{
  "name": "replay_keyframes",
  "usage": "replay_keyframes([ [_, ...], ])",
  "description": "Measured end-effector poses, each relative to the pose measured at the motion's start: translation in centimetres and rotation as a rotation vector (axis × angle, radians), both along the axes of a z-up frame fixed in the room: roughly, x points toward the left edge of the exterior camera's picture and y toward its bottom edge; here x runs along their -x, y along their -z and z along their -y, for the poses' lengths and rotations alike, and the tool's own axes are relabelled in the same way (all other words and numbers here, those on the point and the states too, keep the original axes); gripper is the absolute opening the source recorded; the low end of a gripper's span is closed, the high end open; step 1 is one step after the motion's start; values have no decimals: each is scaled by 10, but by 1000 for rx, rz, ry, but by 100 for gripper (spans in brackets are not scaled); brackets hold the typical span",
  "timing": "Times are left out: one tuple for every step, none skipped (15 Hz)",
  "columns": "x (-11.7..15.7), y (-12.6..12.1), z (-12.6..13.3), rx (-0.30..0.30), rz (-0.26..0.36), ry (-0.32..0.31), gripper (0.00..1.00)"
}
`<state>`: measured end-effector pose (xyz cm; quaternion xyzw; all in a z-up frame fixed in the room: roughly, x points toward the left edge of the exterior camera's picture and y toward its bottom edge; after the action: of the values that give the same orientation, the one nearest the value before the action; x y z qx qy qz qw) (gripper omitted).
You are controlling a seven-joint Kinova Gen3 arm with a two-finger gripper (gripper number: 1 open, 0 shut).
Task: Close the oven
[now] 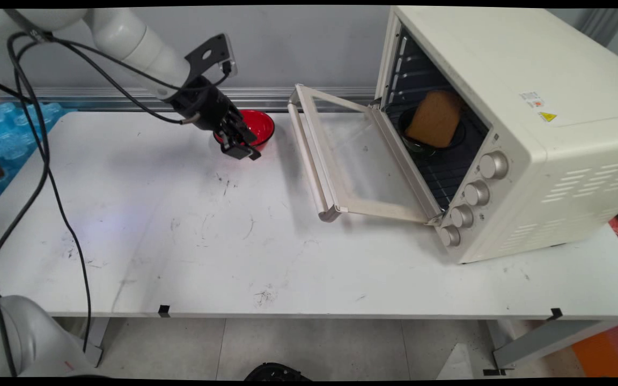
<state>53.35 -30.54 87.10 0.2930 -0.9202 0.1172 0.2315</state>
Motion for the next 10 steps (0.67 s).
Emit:
replay_keyframes([
  [-1, 5, -1, 1, -4, 5, 0],
  [-2, 11, -1, 3, -8, 10, 0],
  [-3, 17, -2, 8, -12, 14, 0],
  [-5, 22, -2, 13, -17, 17, 0],
  [-6, 27, -1, 22, -21, 22, 0],
  [-7, 33, 0, 33, -27, 28, 0],
  [-8, 37, 0, 41, -33, 33, 0],
  [-9, 42, 1, 51, -41, 39, 0],
  [-9, 46, 3, 60, -50, 46, 0],
  [-9, 50, 4, 67, -57, 52, 0],
])
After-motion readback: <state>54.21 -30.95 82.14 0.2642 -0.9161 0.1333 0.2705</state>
